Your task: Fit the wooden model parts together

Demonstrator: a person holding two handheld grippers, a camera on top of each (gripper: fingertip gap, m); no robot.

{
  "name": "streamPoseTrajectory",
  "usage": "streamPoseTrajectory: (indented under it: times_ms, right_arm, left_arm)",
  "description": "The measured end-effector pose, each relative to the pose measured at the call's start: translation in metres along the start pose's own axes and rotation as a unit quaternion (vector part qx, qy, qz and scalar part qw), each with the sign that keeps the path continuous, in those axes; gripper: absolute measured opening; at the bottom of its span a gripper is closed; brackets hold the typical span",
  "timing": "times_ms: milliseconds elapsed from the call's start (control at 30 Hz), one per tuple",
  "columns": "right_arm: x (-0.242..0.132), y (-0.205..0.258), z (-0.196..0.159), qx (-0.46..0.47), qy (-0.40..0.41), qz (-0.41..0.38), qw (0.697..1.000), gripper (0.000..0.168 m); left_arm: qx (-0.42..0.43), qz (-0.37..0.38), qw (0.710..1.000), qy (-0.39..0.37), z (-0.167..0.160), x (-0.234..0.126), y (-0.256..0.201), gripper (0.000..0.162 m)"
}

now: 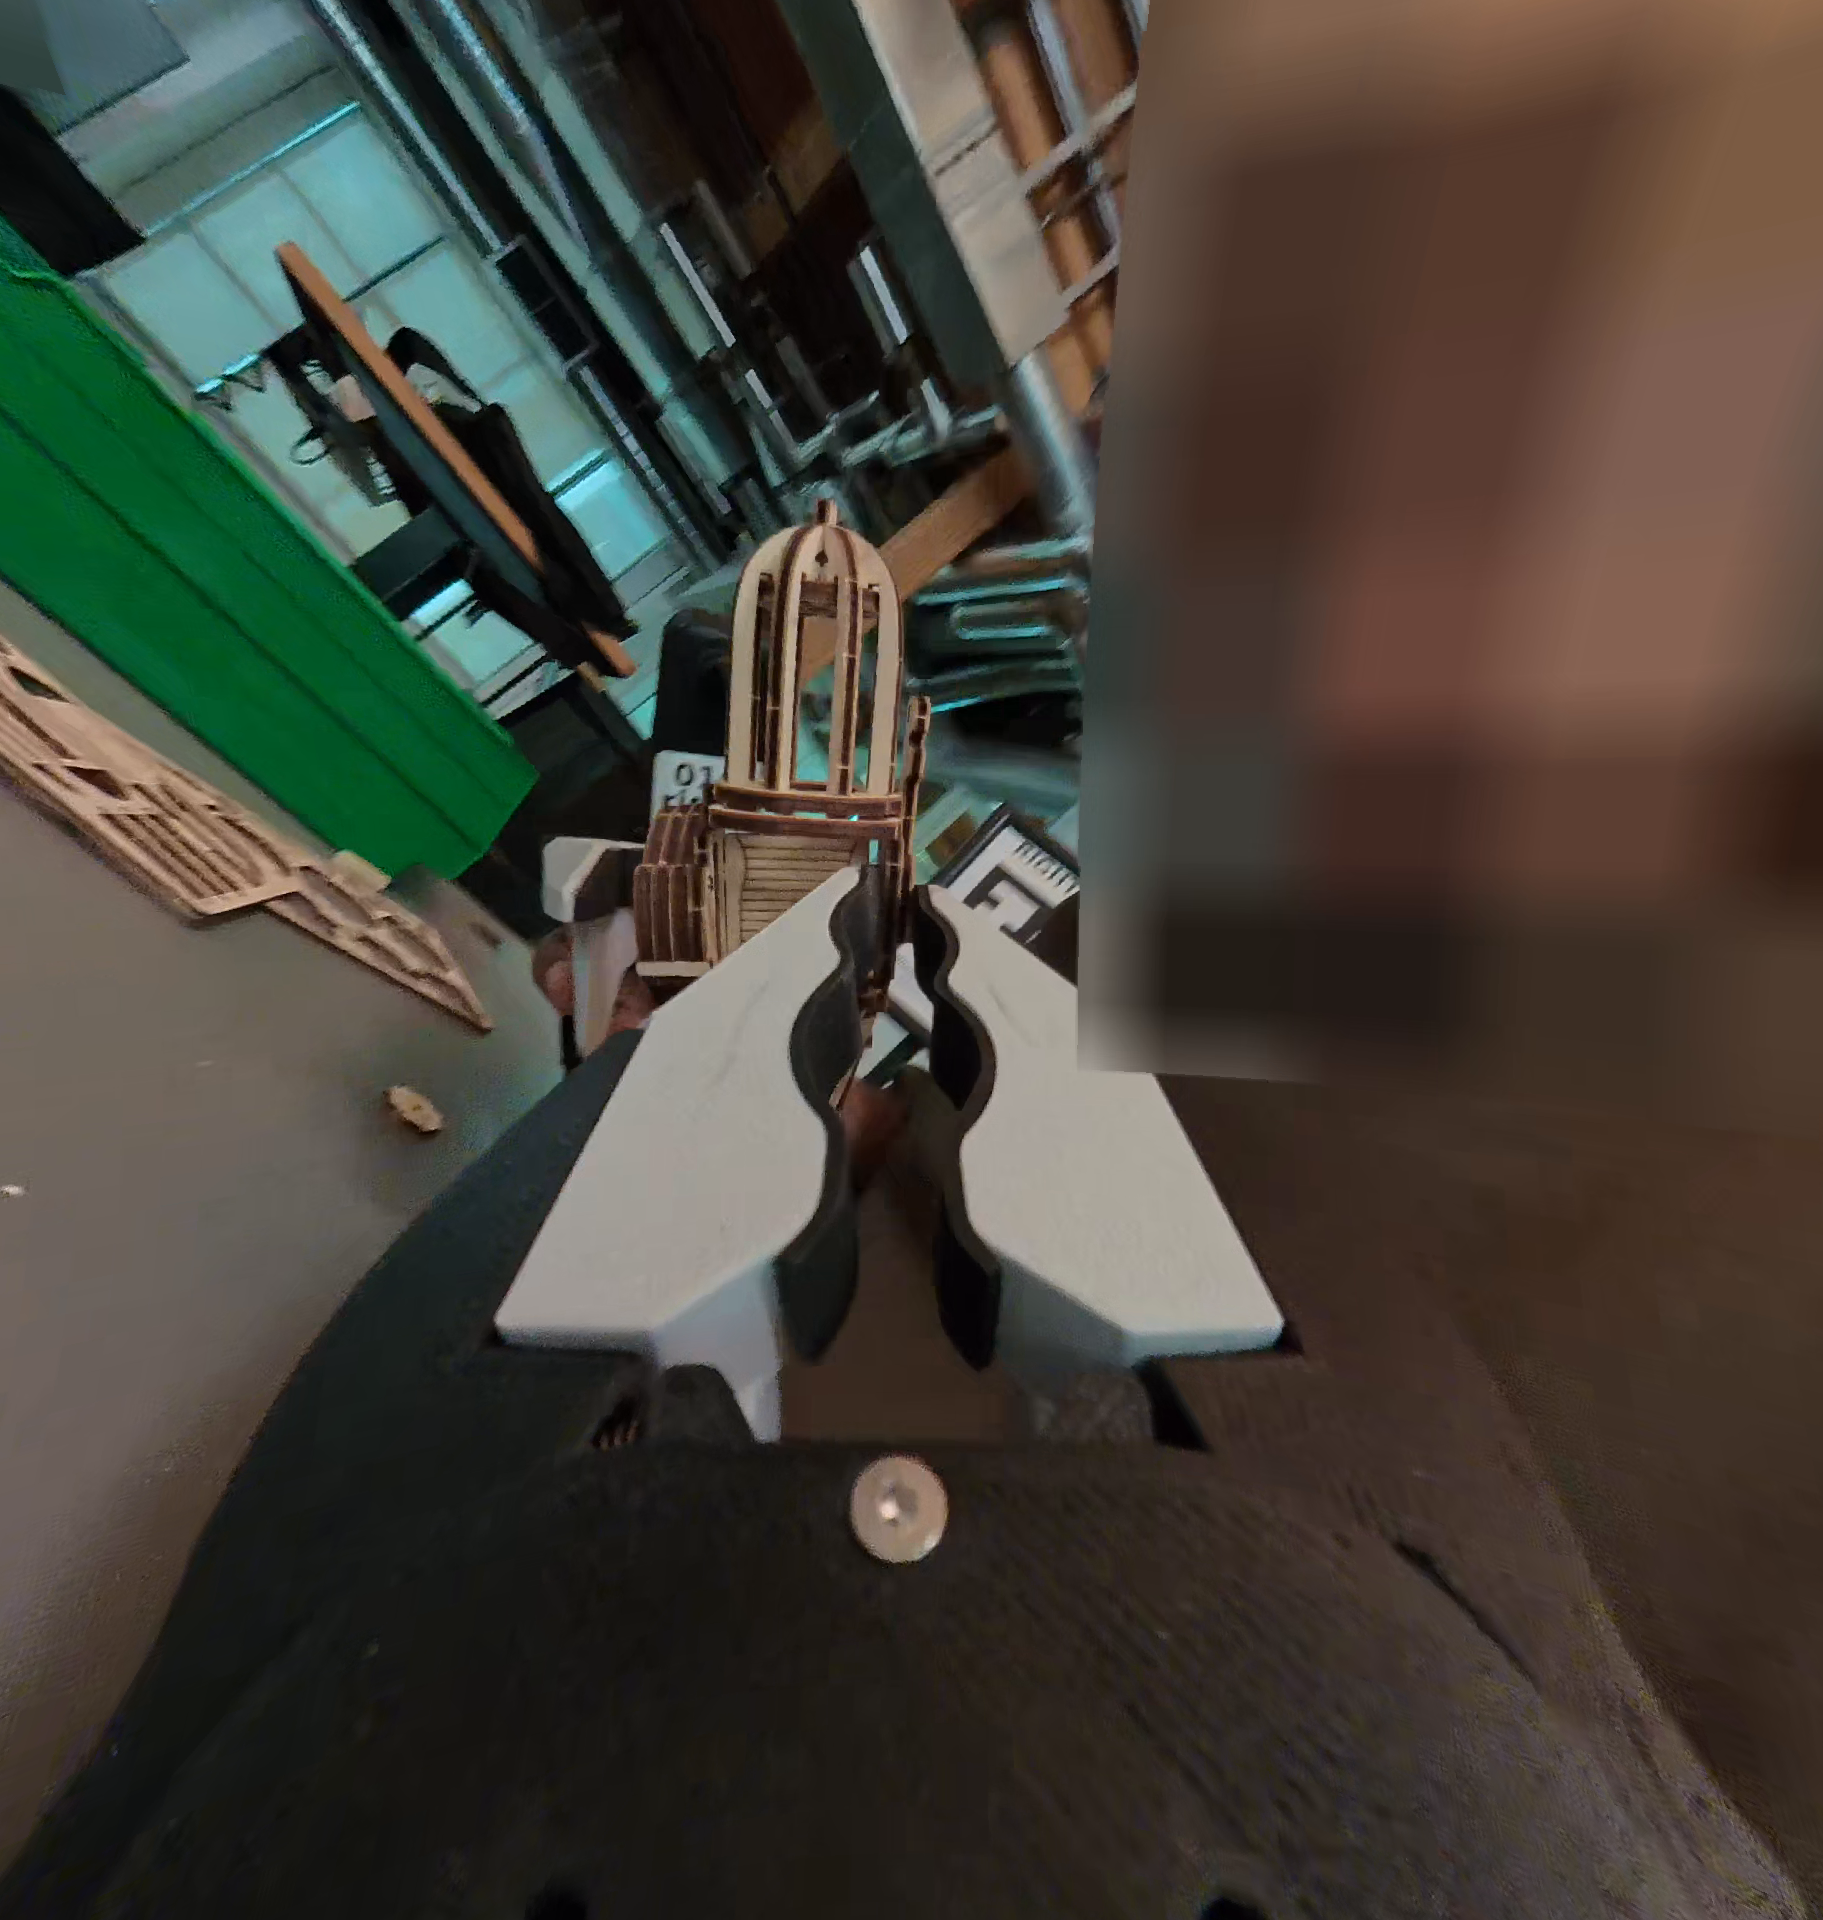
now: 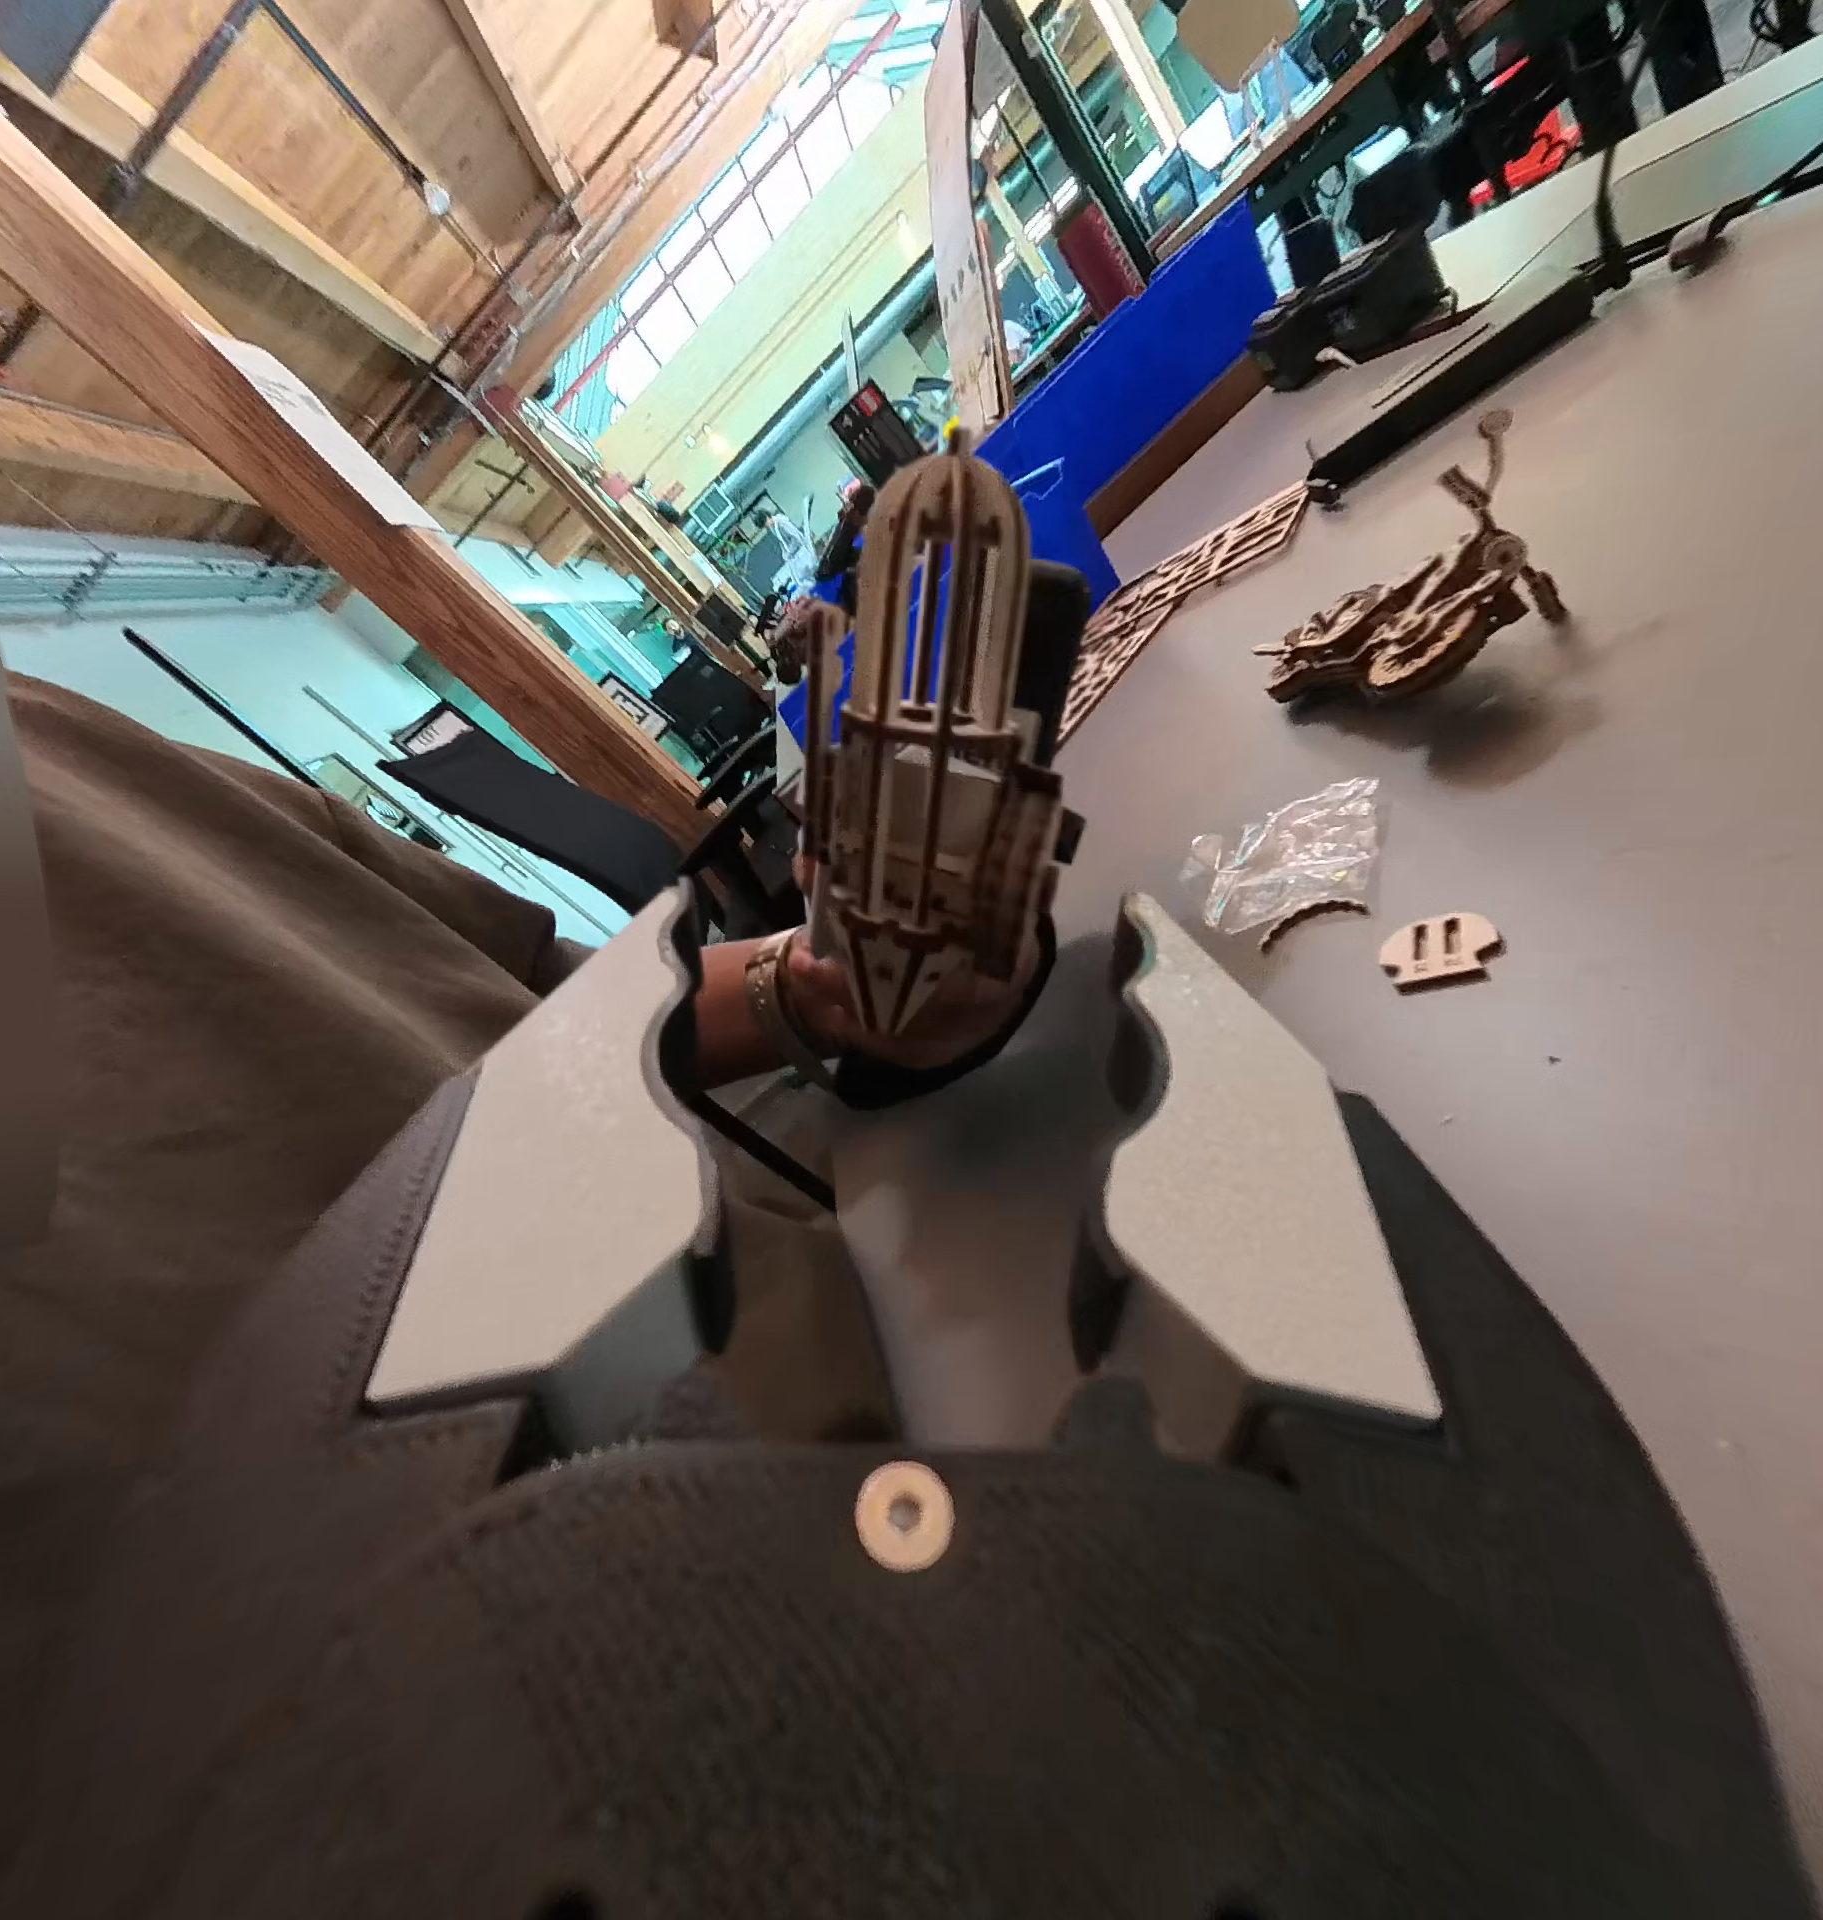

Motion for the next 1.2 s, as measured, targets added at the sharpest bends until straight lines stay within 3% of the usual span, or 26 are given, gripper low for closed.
streamPoseTrajectory:
  times_ms: [167, 367, 833, 933, 1000, 1200]
  right_arm:
    - [0.003, 0.003, -0.002, -0.017, 0.006, -0.016, 1.000, 0.072]
    - [0.006, 0.003, -0.006, -0.055, 0.041, -0.050, 0.996, 0.051]
    - [0.004, 0.001, -0.006, -0.057, 0.048, -0.054, 0.996, 0.050]
    - [0.002, -0.001, -0.005, -0.029, 0.033, -0.037, 0.998, 0.061]
    - [0.000, -0.003, -0.004, -0.008, 0.026, -0.029, 0.999, 0.053]
    - [-0.001, -0.005, -0.004, -0.005, 0.038, -0.027, 0.999, 0.050]
  left_arm:
    - [0.064, 0.055, 0.995, 0.049, -0.006, 0.008, -0.002, 0.005]
    - [0.069, 0.059, 0.995, 0.050, -0.008, 0.011, -0.004, 0.005]
    - [0.073, 0.076, 0.993, 0.050, -0.009, 0.012, -0.004, 0.005]
    - [0.077, 0.089, 0.991, 0.063, -0.010, 0.012, -0.003, 0.005]
    - [0.083, 0.088, 0.990, 0.070, -0.012, 0.014, -0.004, 0.005]
    - [0.082, 0.095, 0.990, 0.071, -0.012, 0.014, -0.005, 0.005]
Point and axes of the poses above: each gripper's, where its closed fingertips meet, x out along the fingers, z out of its top, y = z × x across the jaws, the point moved 10 cm from there along -x, back along the fingers, and after that the axes turned 1 degree about x, right-handed, at the moved point
